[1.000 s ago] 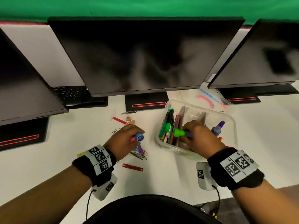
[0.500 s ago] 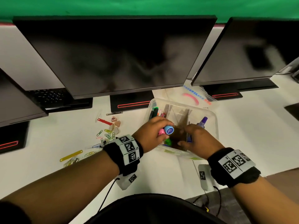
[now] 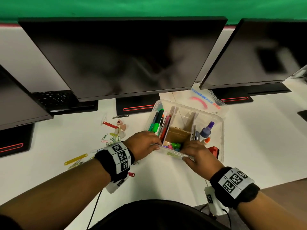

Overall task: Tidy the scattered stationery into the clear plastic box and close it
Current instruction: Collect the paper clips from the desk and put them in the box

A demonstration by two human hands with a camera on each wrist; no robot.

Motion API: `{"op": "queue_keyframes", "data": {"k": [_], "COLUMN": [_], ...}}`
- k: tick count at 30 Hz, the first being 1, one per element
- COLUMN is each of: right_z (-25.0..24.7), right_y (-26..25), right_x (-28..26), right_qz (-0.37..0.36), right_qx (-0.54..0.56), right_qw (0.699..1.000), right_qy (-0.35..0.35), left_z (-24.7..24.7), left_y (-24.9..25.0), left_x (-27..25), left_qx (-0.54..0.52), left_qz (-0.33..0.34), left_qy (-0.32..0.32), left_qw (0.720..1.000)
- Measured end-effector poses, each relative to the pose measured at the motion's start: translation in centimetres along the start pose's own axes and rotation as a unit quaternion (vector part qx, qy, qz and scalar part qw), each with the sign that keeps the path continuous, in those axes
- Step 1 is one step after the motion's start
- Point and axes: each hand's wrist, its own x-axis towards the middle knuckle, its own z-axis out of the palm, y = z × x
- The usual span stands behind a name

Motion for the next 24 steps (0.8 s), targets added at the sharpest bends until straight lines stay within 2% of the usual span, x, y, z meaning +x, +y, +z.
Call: {"op": "queue_keyframes", "data": {"k": [5,8,10,12,14,18,24], "right_z": [1.1,1.0,0.8,0.7,1.0,2.0,1.9], "right_y": [-1.2,-2.1,-2.8,-3.8,-4.5,-4.4,-4.2], "right_x": [2.2,3.3,4.0,4.6,5.3,5.8,5.6], "right_qz": [-0.001,-0.002,-0.005,-0.014,-0.025,-0.020,-0.014], "right_qx": [0.012,0.006,-0.024,-0.055,-0.084,-0.103,-0.105], "right_qw": [1.000,1.000,1.000,0.997,0.996,0.993,0.992], "right_qy": [-0.014,-0.019,0.010,0.042,0.035,-0.055,-0.064], "left_z": [-0.8,-2.0,-3.0,-3.6,-3.5,-1.8,-0.3], "left_y": [-2.1,-3.8,-5.8,-8.7,-11.5,-14.2,-14.9], "left_x": [-1.5,-2.1,-1.9,-1.5,-1.2,-0.7,2.0], "left_qx": [-0.015,-0.047,-0.058,-0.052,-0.020,0.005,0.015], "left_qz": [-0.033,-0.050,-0.092,-0.146,-0.192,-0.248,-0.251], "left_qy": [0.044,0.131,0.204,0.225,0.178,0.073,0.007], "left_qw": [0.998,0.989,0.973,0.962,0.965,0.966,0.968]}}
